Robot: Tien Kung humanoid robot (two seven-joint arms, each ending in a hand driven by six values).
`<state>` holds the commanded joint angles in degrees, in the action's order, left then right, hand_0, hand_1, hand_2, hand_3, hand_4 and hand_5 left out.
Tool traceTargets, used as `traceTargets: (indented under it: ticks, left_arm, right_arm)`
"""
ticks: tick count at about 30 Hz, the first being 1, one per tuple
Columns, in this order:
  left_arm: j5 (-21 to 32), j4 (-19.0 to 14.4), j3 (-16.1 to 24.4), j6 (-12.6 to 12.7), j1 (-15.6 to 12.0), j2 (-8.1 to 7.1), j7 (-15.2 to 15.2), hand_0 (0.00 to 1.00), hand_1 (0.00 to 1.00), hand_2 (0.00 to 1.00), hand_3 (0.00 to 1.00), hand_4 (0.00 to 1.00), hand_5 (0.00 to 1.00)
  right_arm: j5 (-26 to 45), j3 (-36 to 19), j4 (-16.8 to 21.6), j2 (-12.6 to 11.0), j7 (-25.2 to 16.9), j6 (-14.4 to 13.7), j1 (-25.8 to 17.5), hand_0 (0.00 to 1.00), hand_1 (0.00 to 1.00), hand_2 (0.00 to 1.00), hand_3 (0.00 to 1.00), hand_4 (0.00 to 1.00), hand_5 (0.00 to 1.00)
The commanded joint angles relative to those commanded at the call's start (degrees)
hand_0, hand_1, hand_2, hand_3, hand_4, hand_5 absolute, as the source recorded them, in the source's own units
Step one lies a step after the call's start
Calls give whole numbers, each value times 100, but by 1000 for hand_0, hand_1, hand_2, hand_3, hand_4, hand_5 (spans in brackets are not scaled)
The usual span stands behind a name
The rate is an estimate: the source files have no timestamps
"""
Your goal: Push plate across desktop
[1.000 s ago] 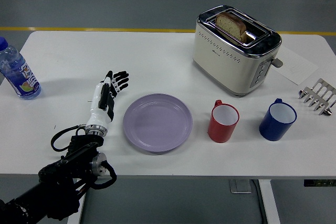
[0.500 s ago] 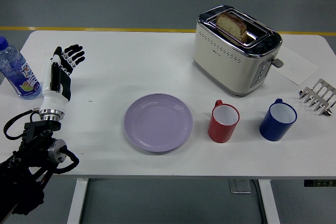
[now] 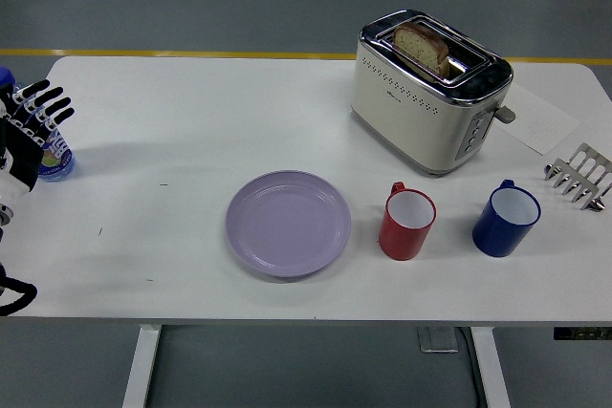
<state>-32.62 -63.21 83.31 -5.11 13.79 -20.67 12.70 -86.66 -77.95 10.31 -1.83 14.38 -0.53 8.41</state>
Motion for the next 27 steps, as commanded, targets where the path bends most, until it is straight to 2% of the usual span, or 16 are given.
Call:
traceTargets:
  ticks: [2, 8, 11, 17, 27]
  left_arm:
    - [182, 56, 127, -147, -73, -17, -133, 675, 670, 634, 602, 471, 998]
    - [396, 223, 460, -742, -202, -3, -803, 644, 671, 645, 612, 489, 998]
    - [445, 322, 534, -902, -229, -6, -990, 646, 677, 656, 616, 503, 998]
    - [456, 488, 627, -865, -269, 15, -978, 649, 677, 656, 616, 501, 998]
    - [515, 574, 633, -828, -275, 54, -933, 654, 677, 656, 615, 503, 998]
  right_arm:
    - [15, 6, 0, 3, 0, -5, -4, 673, 650, 681, 602, 454, 210]
    - [20, -10, 0, 0, -8, -19, -22, 673, 650, 681, 602, 455, 210]
    - [14, -18, 0, 0, -8, -21, -33, 672, 650, 680, 602, 453, 208]
    - [3, -22, 0, 2, 0, -19, -60, 672, 650, 681, 602, 453, 207]
    - [34, -1, 0, -9, -4, -26, -51, 672, 649, 680, 602, 452, 205]
